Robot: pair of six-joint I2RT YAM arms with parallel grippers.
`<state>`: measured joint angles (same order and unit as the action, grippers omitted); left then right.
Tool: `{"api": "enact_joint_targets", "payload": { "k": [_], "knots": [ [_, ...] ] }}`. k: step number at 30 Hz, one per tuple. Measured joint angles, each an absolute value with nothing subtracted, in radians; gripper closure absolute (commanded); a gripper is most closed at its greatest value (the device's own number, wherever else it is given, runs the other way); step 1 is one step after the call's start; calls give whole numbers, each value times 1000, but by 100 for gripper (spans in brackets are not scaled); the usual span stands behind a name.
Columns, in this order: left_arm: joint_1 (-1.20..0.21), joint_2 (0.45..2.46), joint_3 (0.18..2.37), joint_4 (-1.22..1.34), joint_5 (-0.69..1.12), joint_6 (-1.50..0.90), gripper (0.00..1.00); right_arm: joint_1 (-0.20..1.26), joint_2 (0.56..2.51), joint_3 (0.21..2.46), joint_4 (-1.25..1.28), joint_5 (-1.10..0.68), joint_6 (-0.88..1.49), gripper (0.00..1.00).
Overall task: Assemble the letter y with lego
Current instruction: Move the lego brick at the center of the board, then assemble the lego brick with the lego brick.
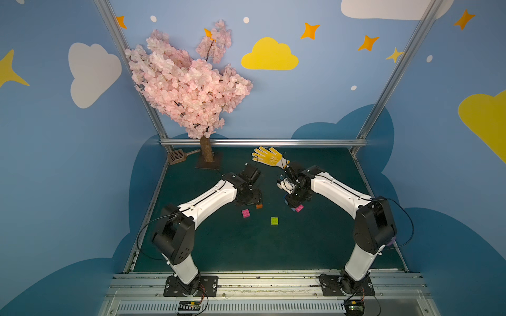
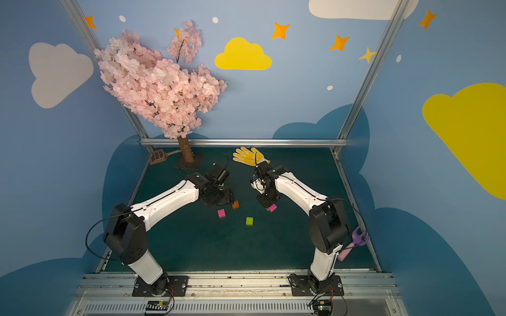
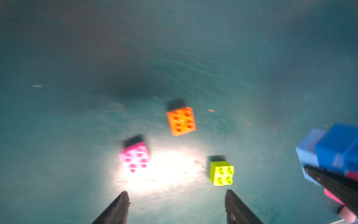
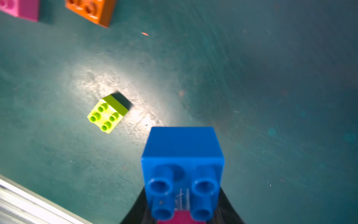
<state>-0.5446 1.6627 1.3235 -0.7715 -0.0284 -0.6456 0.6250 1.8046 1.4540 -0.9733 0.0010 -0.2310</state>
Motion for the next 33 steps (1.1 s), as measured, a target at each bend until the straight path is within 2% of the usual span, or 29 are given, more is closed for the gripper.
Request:
{"api": "enact_joint_targets", "payload": {
  "k": [8,11,14,15,33],
  "knots": [
    [-324,1623,1299,-809,28,-506,19,716,1865,1467,-972,-50,-404,95],
    [-268,1623,1296,-810,70,-474,13,749,1881,1472,-972,-53,-453,95],
    [-227,1623,1276,-803,105,-448,2,782,1901,1474,-970,-44,-490,96],
    [-219,1623,1265,-801,114,-440,0,792,1909,1474,-969,-38,-502,96],
    [-207,1602,1223,-787,147,-411,0,849,1966,1474,-939,47,-577,96]
  ]
}}
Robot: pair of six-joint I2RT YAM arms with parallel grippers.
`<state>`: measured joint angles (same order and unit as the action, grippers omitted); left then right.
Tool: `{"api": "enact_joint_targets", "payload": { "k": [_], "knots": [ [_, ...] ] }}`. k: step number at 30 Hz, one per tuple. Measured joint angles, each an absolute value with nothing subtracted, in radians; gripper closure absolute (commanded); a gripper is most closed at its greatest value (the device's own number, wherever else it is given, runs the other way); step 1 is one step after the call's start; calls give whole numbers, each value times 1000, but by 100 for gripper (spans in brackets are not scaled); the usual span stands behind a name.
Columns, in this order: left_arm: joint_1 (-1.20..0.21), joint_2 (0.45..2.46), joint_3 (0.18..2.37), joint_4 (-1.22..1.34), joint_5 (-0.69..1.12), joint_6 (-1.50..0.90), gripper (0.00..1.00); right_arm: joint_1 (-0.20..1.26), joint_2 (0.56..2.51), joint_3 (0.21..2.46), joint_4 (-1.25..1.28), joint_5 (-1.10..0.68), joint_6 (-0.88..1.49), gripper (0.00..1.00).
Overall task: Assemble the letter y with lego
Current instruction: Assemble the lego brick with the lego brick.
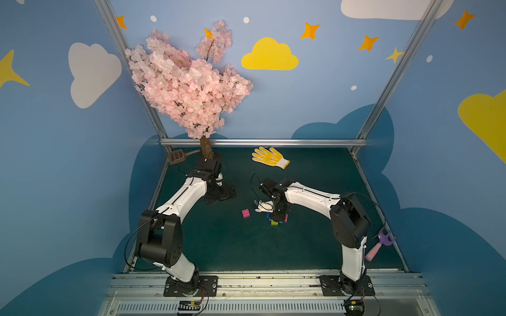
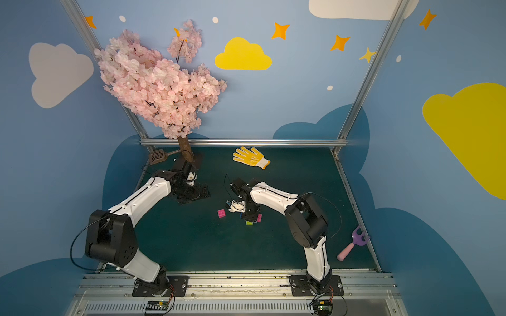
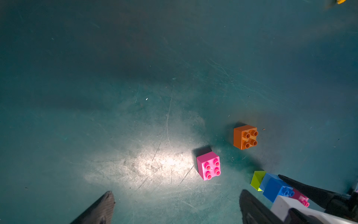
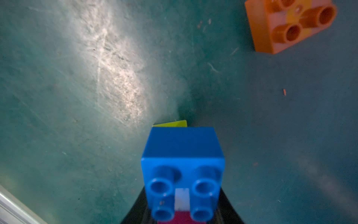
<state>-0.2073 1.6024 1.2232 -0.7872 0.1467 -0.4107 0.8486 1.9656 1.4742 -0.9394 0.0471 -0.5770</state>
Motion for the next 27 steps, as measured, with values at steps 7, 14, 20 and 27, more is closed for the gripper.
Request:
{"api": "enact_joint_targets", "payload": {
  "k": [7,14,20,27],
  "knots": [
    [-205,1602,1223,-785,154,-411,0,859,1966,1474,-938,52,-582,98],
    [-205,1602,1223,-785,155,-411,0,860,1966,1473,-937,50,-583,98],
    [-204,1602,1223,-785,155,-411,0,860,1964,1468,-928,44,-585,98],
    [-203,1602,1223,-785,157,-411,0,860,1958,1460,-920,43,-585,99]
  ]
}}
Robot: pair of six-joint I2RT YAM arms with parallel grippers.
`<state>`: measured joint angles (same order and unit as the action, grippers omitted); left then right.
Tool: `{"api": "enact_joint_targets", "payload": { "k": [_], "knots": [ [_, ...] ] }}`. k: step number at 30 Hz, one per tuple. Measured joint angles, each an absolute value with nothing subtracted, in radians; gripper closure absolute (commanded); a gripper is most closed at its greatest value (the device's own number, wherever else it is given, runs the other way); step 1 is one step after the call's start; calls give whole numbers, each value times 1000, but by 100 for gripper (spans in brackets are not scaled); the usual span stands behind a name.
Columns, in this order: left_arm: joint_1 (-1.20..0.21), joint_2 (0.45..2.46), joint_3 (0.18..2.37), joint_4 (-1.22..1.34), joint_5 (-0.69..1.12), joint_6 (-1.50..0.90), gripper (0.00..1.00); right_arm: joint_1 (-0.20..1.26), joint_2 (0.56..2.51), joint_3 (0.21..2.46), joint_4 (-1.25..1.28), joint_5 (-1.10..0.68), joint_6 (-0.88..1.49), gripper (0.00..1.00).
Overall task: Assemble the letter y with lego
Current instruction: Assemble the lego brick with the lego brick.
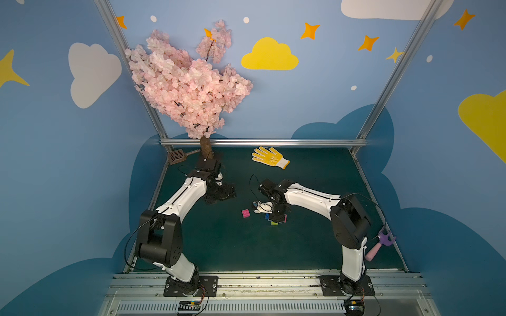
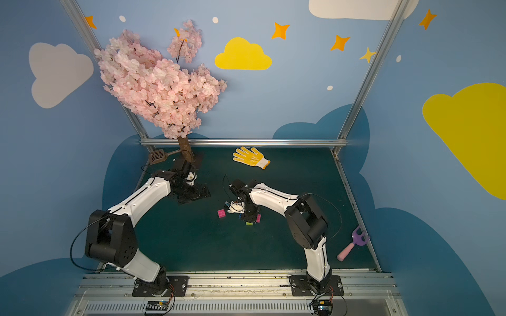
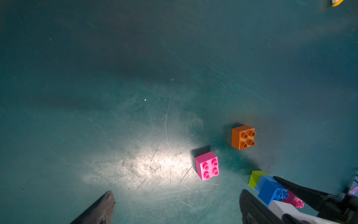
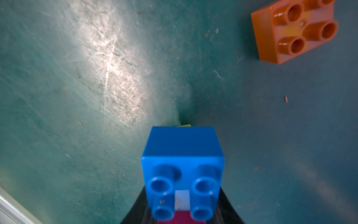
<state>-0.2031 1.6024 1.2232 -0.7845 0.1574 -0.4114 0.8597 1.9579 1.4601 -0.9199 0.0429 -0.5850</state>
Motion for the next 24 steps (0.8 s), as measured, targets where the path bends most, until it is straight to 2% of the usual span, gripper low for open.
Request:
{"api": "enact_joint_targets", "payload": {
  "k": [24],
  "knots": [
    [-202,1602,1223,-784,160,-415,0,855,1953,1444,-899,25,-586,100]
  ]
}}
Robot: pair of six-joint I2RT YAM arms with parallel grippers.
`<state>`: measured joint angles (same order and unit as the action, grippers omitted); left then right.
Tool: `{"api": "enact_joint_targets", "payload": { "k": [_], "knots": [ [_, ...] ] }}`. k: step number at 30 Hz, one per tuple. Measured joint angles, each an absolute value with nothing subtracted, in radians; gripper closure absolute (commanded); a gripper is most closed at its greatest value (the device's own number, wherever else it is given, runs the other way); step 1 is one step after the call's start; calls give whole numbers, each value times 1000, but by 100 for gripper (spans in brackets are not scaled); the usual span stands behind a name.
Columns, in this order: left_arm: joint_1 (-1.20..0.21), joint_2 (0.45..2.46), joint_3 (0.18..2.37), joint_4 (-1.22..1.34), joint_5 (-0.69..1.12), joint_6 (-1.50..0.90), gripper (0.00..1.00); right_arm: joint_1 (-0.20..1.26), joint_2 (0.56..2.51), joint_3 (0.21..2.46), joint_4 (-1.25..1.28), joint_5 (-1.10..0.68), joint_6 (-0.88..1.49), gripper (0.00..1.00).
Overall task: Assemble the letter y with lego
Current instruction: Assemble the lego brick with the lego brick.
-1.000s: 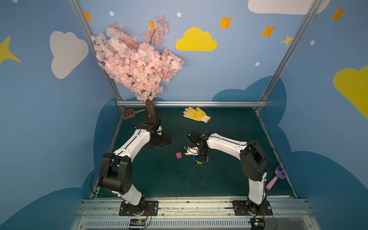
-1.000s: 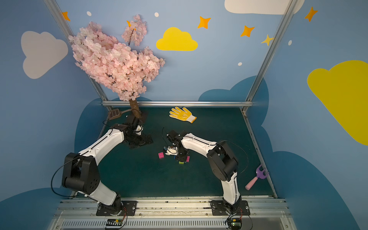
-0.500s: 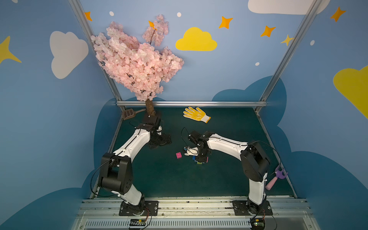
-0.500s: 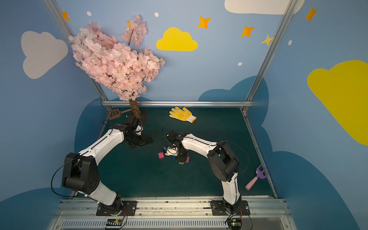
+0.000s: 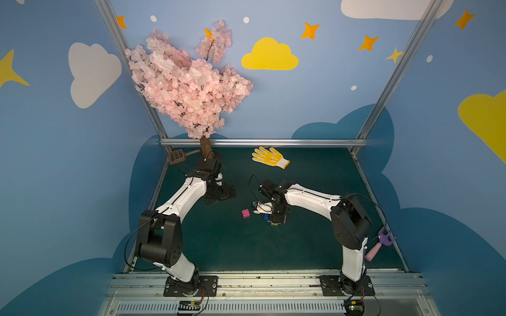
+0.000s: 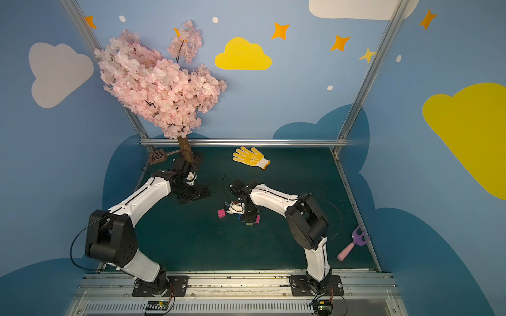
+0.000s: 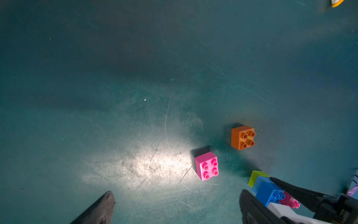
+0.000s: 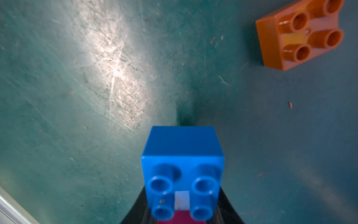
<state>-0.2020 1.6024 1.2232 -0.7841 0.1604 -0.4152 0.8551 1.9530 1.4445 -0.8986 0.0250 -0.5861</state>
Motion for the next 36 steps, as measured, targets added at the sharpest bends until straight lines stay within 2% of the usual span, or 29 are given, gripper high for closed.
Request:
{"api": "enact_joint_targets", "payload": {
  "k": [36],
  "knots": [
    [-192,1602,1223,-784,165,-418,0,841,1977,1474,-934,16,-512,100]
  ]
}}
